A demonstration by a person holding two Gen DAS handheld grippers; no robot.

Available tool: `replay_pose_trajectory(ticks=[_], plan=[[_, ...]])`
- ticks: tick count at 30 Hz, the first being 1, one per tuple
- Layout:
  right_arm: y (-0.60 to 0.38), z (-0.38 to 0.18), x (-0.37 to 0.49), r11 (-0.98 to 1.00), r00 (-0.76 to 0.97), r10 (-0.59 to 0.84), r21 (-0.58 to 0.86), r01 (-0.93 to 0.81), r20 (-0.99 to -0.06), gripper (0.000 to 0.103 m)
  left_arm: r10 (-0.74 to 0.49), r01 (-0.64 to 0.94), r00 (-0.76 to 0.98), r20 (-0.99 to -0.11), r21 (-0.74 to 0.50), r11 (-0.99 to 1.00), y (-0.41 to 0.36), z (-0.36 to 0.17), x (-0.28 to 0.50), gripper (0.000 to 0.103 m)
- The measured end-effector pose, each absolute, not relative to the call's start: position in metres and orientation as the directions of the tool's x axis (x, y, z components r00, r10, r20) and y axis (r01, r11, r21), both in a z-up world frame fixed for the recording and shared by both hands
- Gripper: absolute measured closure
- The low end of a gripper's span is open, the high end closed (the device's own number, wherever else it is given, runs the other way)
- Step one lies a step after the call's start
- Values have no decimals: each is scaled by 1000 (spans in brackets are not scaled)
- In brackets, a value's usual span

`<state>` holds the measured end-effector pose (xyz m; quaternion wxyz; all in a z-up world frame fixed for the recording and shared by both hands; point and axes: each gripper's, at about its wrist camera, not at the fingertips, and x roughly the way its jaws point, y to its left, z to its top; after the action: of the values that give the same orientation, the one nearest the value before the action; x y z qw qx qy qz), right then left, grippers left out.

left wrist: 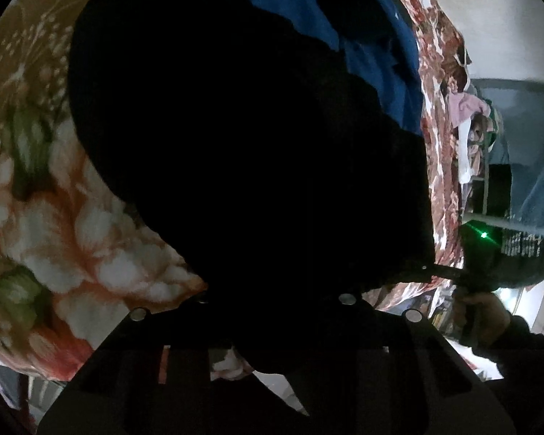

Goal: Fold large clothes

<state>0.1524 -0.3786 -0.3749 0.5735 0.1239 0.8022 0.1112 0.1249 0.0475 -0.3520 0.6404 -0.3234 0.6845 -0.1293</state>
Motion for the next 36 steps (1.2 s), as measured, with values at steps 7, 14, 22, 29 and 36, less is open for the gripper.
replay_pose_trajectory(ticks=[7,14,22,29,36], plan=[[-369,-363,163,949,-311,313,304,78,-897,68,-560,-313,-37,-828,-523,793,64,-364,118,54],[-373,-366,168,938,-292,347,330,106,-891,60,-555,-326,-17,-831,-521,789,63,-361,122,47],[-371,-369,184,925,-313,373,377,51,-873,96,-602,-286,35,-798,-585,759,57,-348,123,79],[-380,-329,195,871,-280,491,476,125,-825,97,-619,-217,74,-782,-619,755,56,-315,134,81],[-369,-297,247,805,-178,593,576,144,-785,98,-654,-146,175,-736,-676,722,69,-268,180,81]])
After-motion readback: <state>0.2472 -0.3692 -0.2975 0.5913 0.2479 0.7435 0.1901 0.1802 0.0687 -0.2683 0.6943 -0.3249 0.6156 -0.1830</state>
